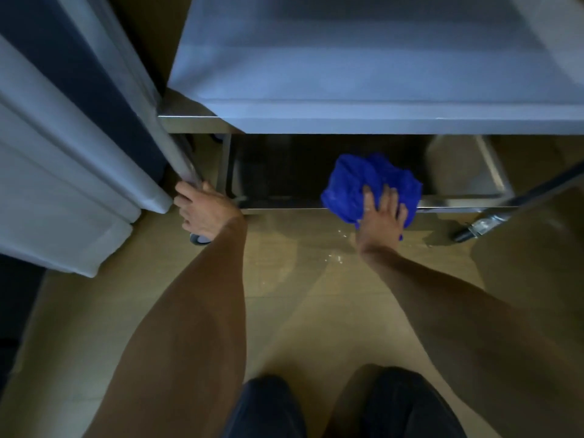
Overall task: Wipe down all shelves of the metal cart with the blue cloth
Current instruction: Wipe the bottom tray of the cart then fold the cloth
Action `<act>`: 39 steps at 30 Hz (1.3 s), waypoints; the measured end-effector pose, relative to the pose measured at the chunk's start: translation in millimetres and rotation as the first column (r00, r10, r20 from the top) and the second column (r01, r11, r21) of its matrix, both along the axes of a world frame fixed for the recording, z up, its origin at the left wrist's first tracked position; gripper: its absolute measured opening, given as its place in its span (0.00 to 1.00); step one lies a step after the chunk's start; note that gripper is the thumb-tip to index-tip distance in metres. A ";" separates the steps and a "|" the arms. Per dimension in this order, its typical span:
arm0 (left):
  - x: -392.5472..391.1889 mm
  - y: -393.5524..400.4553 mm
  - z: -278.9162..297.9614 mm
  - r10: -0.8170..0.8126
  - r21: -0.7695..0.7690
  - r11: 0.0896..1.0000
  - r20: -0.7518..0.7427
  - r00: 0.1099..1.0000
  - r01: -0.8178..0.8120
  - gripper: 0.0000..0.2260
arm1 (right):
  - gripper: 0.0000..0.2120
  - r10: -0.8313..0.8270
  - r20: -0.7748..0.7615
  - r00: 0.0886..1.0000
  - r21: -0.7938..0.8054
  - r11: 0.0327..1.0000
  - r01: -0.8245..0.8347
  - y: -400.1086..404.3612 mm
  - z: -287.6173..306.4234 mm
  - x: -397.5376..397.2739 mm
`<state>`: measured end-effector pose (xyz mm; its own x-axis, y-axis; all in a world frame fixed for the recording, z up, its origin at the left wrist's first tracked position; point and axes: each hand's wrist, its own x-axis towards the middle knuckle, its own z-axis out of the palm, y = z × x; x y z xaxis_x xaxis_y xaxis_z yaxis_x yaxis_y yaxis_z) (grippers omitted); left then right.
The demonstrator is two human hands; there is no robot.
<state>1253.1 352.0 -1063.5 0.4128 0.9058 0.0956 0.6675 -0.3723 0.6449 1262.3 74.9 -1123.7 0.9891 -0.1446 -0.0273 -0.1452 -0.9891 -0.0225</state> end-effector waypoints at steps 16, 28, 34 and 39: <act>-24.4 -39.7 -61.5 -0.368 -0.247 0.920 -0.286 0.885 0.303 0.23 | 0.30 0.333 0.177 0.926 0.127 0.925 -0.357 147.9 -6.3 -8.4; -6.6 -75.5 -52.3 -0.307 -0.208 0.946 -0.333 0.892 0.248 0.17 | 0.34 0.081 0.166 0.983 0.217 0.969 -0.117 10.0 -7.0 0.6; -7.7 -147.7 -61.8 -0.416 -0.360 0.886 -0.340 0.843 0.292 0.23 | 0.38 -0.307 0.052 0.950 0.207 0.934 0.290 -129.4 6.9 24.5; 5.3 -207.8 -69.4 -0.442 -0.318 0.885 -0.342 0.829 0.341 0.18 | 0.36 -0.548 0.031 0.836 0.397 0.774 0.493 -210.3 19.6 35.2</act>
<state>1258.4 144.3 -1132.9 0.6930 0.6329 -0.3452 0.7127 -0.5296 0.4600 1297.6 -135.4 -1104.1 0.7620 -0.6455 -0.0518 -0.6036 -0.6790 -0.4179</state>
